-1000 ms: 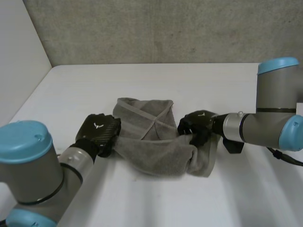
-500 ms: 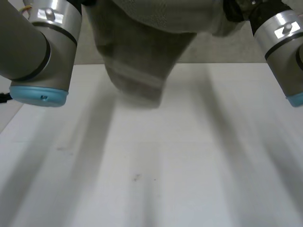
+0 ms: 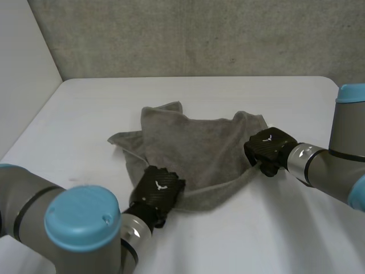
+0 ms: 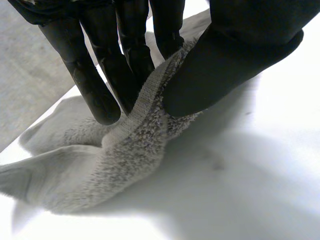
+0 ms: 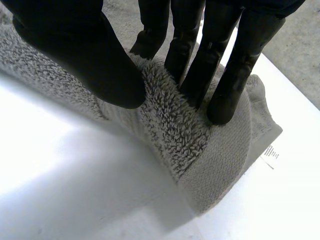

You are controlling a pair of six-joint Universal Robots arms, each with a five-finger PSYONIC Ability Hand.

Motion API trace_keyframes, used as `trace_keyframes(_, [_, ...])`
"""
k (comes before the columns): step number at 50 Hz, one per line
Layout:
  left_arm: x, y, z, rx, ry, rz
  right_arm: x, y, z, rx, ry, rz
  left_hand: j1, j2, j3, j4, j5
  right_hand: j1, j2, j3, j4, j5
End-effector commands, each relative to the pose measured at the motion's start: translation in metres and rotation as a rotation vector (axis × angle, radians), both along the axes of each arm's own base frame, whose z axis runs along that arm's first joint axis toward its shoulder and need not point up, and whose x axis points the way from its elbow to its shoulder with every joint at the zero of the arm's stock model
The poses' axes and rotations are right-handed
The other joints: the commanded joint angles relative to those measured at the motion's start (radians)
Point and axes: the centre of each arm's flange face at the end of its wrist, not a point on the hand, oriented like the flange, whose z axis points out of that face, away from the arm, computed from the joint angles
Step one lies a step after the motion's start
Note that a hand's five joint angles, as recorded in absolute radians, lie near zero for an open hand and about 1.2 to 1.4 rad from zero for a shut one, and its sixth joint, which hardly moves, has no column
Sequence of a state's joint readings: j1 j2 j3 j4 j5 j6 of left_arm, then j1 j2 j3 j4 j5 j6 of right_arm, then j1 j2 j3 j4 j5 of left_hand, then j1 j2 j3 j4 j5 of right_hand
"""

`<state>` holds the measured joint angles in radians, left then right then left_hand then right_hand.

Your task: Fold the towel.

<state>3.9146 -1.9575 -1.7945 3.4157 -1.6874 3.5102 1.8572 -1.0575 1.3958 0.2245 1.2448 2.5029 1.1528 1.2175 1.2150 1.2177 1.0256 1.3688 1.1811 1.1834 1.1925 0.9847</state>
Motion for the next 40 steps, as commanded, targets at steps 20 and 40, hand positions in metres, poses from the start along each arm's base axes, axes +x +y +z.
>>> trace_keyframes(20, [0.034,-0.066,0.055,-0.1,0.15,0.205,-0.059,-0.011,-0.004,-0.133,0.075,-0.13,-0.522,-0.587,-0.585,-0.587,-0.57,0.027,0.215,0.213,0.204,0.237])
trace_keyframes(40, [0.058,-0.107,0.033,0.05,0.151,0.104,-0.069,-0.03,-0.015,-0.178,0.059,-0.175,-0.405,-0.47,-0.467,-0.47,-0.452,0.027,0.215,0.213,0.204,0.237])
